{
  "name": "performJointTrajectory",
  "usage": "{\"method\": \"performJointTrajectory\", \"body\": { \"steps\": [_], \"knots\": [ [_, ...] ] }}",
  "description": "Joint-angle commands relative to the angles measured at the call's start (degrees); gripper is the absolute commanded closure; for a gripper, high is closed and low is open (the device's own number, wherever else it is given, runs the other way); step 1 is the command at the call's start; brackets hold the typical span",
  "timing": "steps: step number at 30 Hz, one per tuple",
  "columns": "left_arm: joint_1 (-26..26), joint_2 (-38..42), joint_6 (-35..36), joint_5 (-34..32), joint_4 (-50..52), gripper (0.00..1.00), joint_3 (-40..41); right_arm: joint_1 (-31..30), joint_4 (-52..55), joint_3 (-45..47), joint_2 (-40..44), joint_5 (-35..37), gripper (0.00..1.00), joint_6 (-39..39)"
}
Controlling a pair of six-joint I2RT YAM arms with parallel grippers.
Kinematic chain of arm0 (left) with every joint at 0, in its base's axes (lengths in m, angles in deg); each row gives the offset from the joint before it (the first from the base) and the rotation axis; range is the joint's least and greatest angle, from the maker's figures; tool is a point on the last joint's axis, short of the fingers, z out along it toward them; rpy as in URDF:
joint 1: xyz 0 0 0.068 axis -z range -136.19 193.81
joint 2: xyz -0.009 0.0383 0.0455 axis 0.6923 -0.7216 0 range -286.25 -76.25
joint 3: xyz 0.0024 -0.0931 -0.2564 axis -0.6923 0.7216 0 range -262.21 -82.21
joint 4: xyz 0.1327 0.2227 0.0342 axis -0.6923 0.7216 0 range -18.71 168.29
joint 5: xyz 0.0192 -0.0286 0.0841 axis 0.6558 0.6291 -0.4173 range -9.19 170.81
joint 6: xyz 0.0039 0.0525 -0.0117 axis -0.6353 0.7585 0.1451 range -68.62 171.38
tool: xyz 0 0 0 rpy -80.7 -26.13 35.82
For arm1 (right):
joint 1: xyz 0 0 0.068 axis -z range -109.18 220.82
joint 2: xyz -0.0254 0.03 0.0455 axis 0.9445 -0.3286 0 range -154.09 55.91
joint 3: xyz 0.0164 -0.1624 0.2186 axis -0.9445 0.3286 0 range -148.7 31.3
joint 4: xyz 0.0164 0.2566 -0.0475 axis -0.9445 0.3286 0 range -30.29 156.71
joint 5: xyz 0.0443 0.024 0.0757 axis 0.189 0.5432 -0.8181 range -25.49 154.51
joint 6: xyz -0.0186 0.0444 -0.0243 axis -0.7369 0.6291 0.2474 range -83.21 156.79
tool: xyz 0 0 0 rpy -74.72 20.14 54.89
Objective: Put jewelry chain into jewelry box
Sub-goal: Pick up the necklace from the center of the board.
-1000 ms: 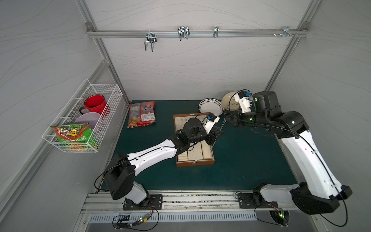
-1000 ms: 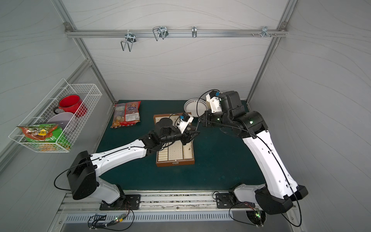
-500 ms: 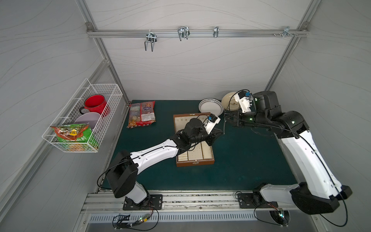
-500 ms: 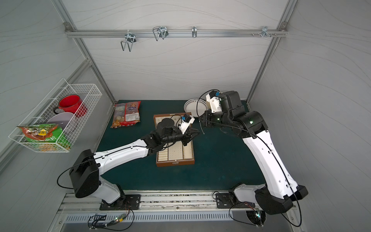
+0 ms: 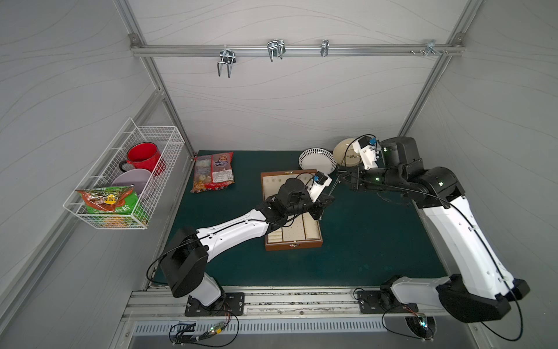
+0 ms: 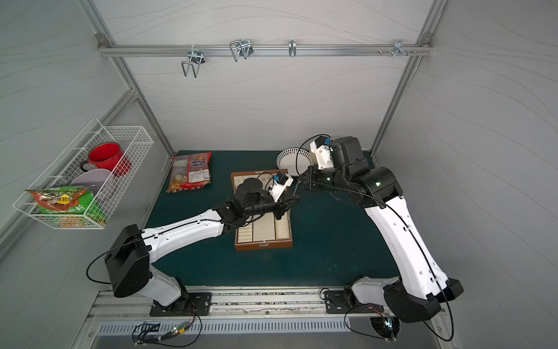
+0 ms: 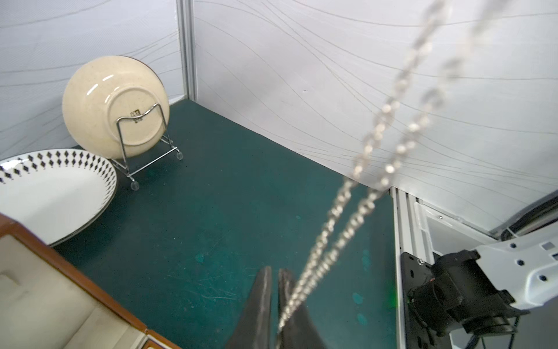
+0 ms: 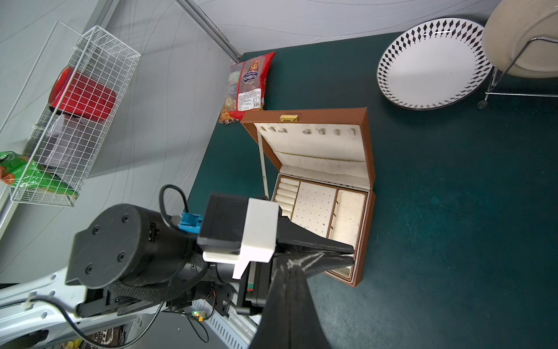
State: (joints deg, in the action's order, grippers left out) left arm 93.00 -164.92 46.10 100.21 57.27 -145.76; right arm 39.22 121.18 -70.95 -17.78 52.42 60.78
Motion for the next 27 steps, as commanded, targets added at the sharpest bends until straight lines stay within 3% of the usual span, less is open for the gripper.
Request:
{"method": "performJointTrajectory", "body": {
  "steps": [1, 14, 27],
  "knots": [
    [0.2, -0.8, 0.2, 0.7, -3.1, 0.98, -2.1, -0.3, -1.1, -1.2, 0.7, -0.6, 1.00, 0.3],
    [0.2, 1.5, 1.1, -2.3, -0.5, 1.00, -1.6, 3.3, -3.6, 4.3, 3.5, -2.2, 1.00, 0.9],
    [0.1, 8.3, 10.1, -6.2, 19.1, 1.00, -2.4, 6.2, -23.1, 27.1, 10.5, -13.1, 1.00, 3.4]
  ]
}}
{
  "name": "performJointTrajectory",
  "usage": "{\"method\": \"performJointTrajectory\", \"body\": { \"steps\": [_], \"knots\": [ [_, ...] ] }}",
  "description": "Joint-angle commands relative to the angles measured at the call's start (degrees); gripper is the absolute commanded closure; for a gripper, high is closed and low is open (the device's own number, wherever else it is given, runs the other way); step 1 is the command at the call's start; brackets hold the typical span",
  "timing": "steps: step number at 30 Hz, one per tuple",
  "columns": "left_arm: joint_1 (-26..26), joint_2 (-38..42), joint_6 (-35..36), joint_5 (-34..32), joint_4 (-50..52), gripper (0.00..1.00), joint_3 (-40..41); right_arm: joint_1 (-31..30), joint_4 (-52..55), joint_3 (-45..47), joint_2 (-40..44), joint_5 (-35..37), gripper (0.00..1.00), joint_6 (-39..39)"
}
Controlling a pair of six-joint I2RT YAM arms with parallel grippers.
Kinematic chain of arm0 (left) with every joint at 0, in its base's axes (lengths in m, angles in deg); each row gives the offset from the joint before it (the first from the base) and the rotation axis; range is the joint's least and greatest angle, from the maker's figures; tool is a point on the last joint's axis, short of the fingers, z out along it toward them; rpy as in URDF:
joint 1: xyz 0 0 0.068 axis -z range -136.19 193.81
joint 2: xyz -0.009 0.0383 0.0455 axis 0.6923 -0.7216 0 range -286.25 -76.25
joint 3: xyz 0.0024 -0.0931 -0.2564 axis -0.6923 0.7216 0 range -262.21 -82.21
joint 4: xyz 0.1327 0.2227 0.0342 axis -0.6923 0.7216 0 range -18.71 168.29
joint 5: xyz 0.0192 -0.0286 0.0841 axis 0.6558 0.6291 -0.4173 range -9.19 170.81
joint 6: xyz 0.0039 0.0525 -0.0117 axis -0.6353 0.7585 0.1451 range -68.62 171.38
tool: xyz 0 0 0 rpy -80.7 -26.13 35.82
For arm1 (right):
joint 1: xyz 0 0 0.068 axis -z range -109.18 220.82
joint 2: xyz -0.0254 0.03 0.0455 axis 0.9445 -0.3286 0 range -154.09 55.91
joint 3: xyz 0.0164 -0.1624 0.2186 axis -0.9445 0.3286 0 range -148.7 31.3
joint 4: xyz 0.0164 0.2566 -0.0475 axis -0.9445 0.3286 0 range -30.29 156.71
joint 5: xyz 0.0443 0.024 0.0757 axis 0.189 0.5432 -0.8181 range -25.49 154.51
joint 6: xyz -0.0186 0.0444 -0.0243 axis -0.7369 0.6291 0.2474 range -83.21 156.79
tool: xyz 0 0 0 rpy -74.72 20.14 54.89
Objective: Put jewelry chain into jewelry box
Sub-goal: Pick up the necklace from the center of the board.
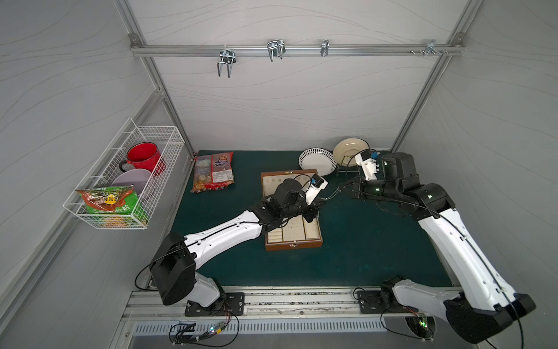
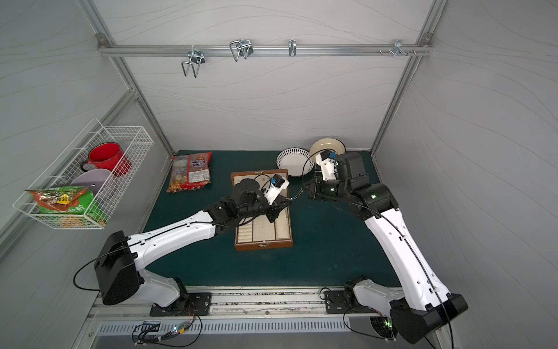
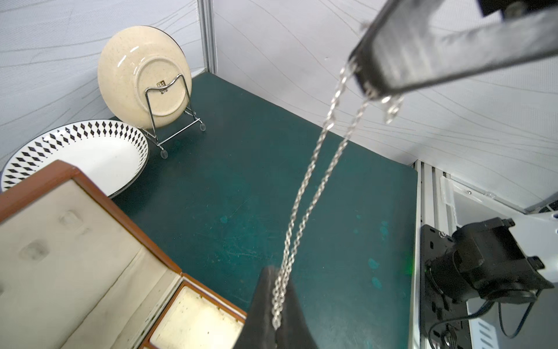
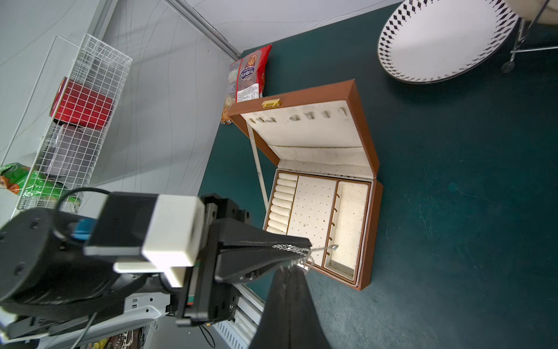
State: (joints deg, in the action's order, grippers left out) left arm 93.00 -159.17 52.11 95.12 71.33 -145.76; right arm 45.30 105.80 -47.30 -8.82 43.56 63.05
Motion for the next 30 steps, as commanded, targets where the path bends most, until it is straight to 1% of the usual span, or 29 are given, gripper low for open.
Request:
{"method": "performJointTrajectory", "body": {
  "steps": [1, 4, 7, 10, 12, 16, 21, 26, 30],
  "knots": [
    [0.2, 3.3, 4.9, -1.3, 7.1, 1.00, -2.4, 0.1, -9.7, 5.2, 1.8, -5.0, 1.00, 1.7],
    [0.1, 5.6, 6.4, -1.5, 11.8, 1.00, -2.2, -0.4, -13.4, 9.1, 2.0, -6.5, 1.00, 2.7],
    [0.1, 7.7, 7.1, -1.6, 15.5, 1.00, -2.2, -1.0, -16.1, 11.9, 1.7, -6.5, 1.00, 3.4],
    [0.1, 9.0, 7.3, -1.5, 19.0, 1.00, -2.3, -1.1, -17.6, 13.2, 1.3, -6.8, 1.00, 3.8],
    [0.2, 9.5, 7.1, -1.9, 19.7, 1.00, -1.8, -1.2, -17.8, 13.0, 1.1, -7.4, 1.00, 3.9],
    [0.0, 9.5, 5.2, -1.9, 16.1, 1.00, 0.9, -1.2, -16.8, 9.7, 2.3, -7.6, 1.00, 2.8],
    [0.1, 8.6, 1.8, -1.9, 8.2, 1.00, 3.5, -2.0, -11.8, 3.5, 2.0, -7.8, 1.00, 0.8],
    [0.2, 6.7, 0.8, -1.1, 6.5, 1.00, 1.9, -2.8, -8.3, 0.0, 1.6, -6.6, 1.00, -0.3],
    [0.1, 6.5, -0.2, -0.6, 4.0, 1.00, 2.1, -2.9, -7.3, -1.8, 1.6, -6.7, 1.00, 0.1]
  ]
}}
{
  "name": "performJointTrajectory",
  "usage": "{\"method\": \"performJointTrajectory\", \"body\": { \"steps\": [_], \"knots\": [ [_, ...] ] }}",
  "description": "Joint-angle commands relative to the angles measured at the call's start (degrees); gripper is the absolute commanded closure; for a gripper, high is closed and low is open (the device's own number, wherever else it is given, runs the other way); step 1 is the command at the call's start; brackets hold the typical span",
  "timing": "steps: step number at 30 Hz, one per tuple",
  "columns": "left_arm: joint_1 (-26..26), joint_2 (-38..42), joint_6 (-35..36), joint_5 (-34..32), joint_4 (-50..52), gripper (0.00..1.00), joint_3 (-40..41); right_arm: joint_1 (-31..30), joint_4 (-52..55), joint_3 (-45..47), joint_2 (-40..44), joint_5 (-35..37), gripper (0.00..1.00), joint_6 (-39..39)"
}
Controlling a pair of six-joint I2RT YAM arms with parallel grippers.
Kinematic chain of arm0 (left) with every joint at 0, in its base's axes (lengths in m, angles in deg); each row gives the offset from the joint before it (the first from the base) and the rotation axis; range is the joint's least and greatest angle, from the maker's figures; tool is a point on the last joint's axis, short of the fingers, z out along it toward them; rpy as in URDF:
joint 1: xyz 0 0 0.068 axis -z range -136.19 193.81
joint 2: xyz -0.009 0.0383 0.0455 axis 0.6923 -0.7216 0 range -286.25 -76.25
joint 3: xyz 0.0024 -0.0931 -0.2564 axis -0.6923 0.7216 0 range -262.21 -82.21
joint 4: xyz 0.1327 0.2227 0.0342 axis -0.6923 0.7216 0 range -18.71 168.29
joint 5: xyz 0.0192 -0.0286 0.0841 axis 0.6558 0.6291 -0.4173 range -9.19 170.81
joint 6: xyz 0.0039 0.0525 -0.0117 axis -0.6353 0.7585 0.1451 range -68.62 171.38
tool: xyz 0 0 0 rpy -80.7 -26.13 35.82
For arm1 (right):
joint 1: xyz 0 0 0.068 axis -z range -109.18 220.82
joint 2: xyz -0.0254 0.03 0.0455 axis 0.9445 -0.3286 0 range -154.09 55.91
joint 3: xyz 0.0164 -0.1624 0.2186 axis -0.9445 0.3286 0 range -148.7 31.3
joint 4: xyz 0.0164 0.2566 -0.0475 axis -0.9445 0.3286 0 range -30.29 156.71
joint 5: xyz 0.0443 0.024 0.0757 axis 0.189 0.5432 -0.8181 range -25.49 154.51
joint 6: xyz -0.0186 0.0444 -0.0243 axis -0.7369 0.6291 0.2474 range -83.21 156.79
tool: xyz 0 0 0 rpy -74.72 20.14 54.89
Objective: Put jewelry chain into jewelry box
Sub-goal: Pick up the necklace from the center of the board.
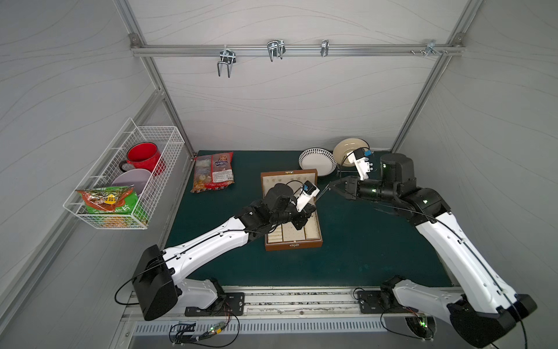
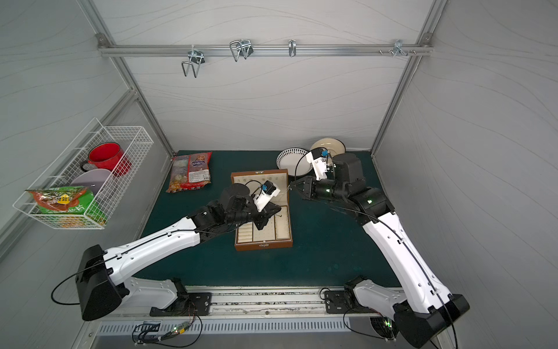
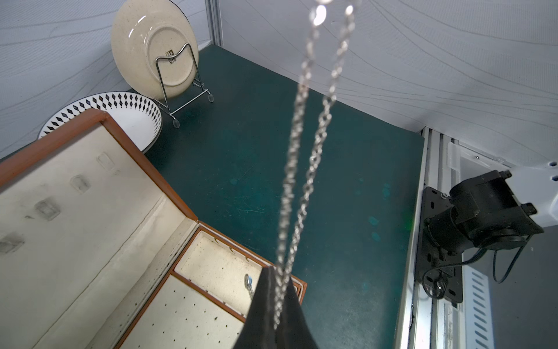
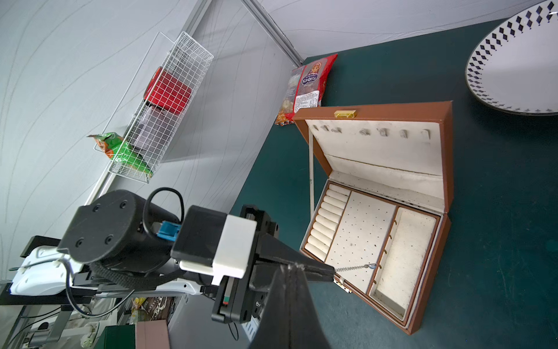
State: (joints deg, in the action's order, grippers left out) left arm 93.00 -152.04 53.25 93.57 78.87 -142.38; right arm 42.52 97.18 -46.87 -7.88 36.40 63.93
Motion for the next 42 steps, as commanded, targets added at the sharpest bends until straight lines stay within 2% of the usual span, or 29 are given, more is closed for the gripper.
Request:
{"method": "performJointTrajectory", "body": {
  "steps": [1, 9, 10, 12, 28, 30, 34, 42],
  "knots": [
    [0.1, -0.8, -1.8, 1.1, -4.4, 1.00, -1.3, -0.3, 1.5, -2.8, 0.7, 0.4, 1.00, -0.7],
    [0.2, -4.0, -5.7, 4.9, -10.6, 1.00, -2.5, -1.0, 3.2, -5.8, 0.2, 1.0, 1.00, -0.6],
    [0.1, -4.5, -6.1, 5.6, -10.9, 0.99, -2.8, -1.0, 3.3, -6.2, 0.1, 0.9, 1.00, -0.5],
    [0.1, -5.2, -7.0, 6.4, -11.8, 0.91, -3.0, -1.1, 3.5, -6.8, 0.0, 0.8, 1.00, -0.3],
    [0.1, -7.8, -10.2, 9.7, -20.2, 0.80, -3.6, -1.4, 5.5, -8.5, 0.0, 2.1, 1.00, -0.3],
    [0.1, -7.9, -10.2, 9.9, -20.5, 0.80, -3.5, -1.4, 5.5, -8.5, 0.0, 2.2, 1.00, -0.2],
    [0.1, -7.5, -10.2, 9.6, -21.5, 0.86, -2.8, -1.4, 5.3, -8.7, -0.1, 2.0, 1.00, 0.1],
    [0.1, -7.4, -10.1, 9.7, -21.5, 0.85, -2.4, -1.4, 5.3, -8.6, 0.0, 2.2, 1.00, 0.2]
  ]
}}
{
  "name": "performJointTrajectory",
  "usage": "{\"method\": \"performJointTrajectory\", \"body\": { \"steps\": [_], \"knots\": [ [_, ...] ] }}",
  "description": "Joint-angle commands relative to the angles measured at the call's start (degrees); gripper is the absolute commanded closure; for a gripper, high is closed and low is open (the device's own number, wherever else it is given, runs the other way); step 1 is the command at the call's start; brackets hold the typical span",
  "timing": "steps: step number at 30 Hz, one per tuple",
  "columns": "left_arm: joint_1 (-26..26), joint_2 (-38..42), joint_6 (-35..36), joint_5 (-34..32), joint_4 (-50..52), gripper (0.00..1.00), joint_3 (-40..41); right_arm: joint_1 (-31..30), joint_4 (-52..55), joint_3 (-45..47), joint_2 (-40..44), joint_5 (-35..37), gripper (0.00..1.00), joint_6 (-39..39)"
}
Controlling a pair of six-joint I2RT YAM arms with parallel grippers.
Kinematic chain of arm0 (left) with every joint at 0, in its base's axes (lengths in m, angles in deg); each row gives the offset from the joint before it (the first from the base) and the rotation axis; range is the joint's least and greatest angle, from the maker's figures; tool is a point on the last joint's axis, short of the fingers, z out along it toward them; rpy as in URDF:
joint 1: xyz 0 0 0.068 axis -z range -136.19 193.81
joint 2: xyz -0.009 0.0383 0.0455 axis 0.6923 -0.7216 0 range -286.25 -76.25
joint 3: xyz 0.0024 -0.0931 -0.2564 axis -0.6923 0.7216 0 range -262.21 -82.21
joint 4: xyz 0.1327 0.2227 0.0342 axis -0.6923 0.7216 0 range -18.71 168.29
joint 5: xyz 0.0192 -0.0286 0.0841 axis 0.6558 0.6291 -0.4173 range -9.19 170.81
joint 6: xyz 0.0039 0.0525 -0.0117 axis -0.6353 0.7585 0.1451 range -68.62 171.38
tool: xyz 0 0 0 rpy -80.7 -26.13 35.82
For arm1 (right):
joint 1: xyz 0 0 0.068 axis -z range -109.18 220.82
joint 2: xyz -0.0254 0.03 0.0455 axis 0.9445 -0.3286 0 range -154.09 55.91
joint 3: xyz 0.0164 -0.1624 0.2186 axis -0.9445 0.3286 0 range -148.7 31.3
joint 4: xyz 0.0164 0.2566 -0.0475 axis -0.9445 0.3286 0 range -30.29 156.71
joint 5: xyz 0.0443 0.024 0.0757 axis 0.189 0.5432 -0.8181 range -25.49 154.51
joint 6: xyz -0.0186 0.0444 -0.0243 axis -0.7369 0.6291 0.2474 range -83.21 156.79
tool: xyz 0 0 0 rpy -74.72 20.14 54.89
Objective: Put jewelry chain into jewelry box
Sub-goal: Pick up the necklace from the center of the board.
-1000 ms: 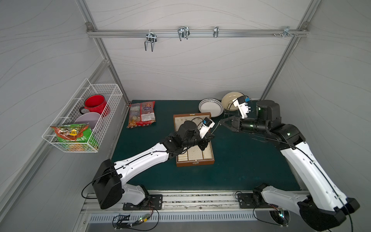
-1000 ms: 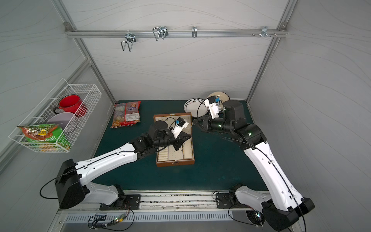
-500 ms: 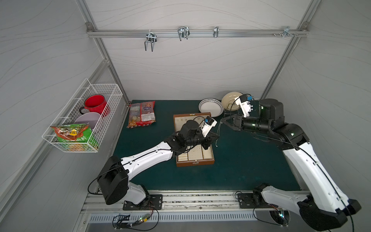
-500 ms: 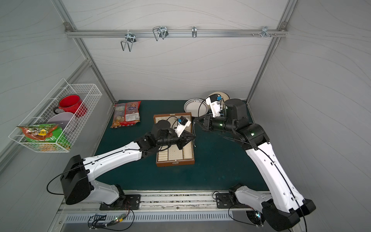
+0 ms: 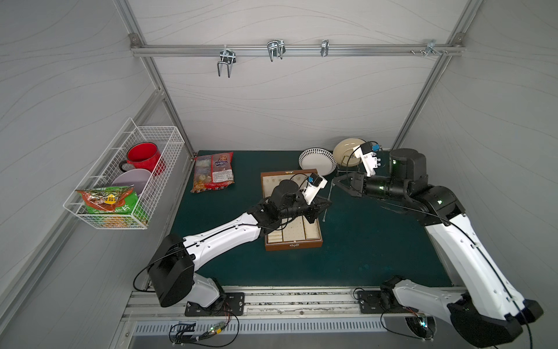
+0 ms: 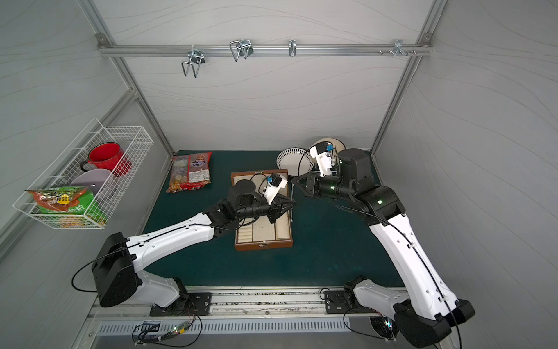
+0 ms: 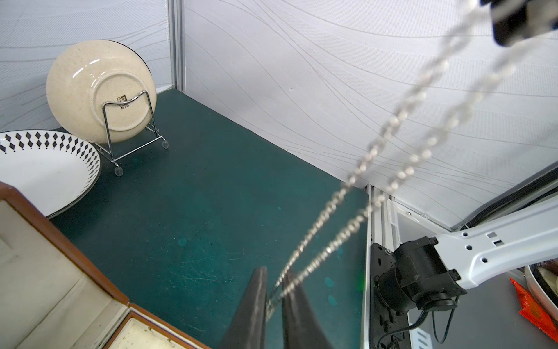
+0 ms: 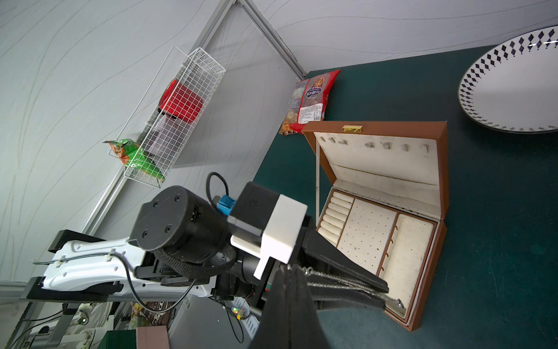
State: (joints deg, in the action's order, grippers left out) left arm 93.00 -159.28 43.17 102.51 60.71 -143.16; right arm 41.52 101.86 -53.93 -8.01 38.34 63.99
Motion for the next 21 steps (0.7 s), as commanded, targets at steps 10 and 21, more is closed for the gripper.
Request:
{"method": "performJointTrajectory", "body": {
  "steps": [10, 21],
  "knots": [
    [0.1, 0.2, 0.0, 0.4, -3.2, 1.00, -1.2, -0.3, 0.6, -1.5, 0.8, 1.4, 1.00, 0.1],
    [0.0, 3.5, 3.6, -4.1, 8.3, 1.00, -3.2, 2.5, -3.6, 6.4, 3.4, 0.1, 1.00, 0.5]
  ]
}}
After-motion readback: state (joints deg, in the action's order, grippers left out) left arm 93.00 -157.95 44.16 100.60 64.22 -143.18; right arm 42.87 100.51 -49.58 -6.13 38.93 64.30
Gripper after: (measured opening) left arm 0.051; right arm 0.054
